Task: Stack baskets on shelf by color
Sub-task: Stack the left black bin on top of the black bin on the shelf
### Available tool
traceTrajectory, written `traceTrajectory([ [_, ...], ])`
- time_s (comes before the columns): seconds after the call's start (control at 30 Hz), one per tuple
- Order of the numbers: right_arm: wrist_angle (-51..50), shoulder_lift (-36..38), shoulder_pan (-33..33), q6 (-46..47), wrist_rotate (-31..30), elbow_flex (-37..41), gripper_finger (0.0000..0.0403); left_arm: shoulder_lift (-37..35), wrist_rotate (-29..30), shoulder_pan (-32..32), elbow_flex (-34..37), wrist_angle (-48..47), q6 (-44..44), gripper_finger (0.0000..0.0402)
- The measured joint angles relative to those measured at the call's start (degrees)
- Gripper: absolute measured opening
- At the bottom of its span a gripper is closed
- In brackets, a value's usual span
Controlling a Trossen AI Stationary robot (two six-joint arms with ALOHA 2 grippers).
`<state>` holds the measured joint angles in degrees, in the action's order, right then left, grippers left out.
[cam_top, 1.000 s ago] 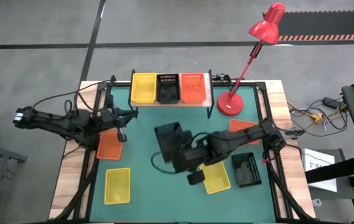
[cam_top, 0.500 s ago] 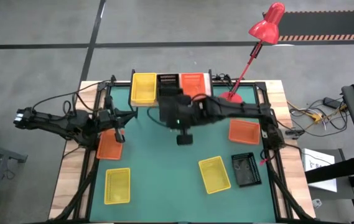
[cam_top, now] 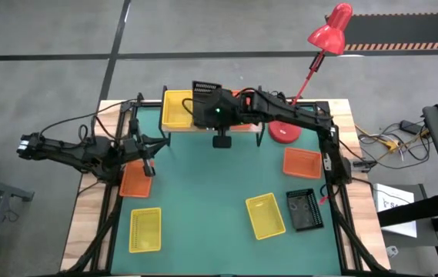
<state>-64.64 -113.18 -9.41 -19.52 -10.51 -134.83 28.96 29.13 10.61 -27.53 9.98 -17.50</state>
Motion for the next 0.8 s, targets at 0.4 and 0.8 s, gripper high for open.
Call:
traceTrajectory([
  [0.4, 0.29, -2.46, -2.16, -0.81, 0.45, 0.12, 0.0012, -1.38, 1.75, 0.0, 0.89, -0.69, -0.86, 0.0],
  [0.8, 0.37, -2.56, -2.25, -0.99, 0.42, 0.12, 0.0017, -6.71, 2.77, 0.01, 3.55, -0.14, -0.85, 0.0],
])
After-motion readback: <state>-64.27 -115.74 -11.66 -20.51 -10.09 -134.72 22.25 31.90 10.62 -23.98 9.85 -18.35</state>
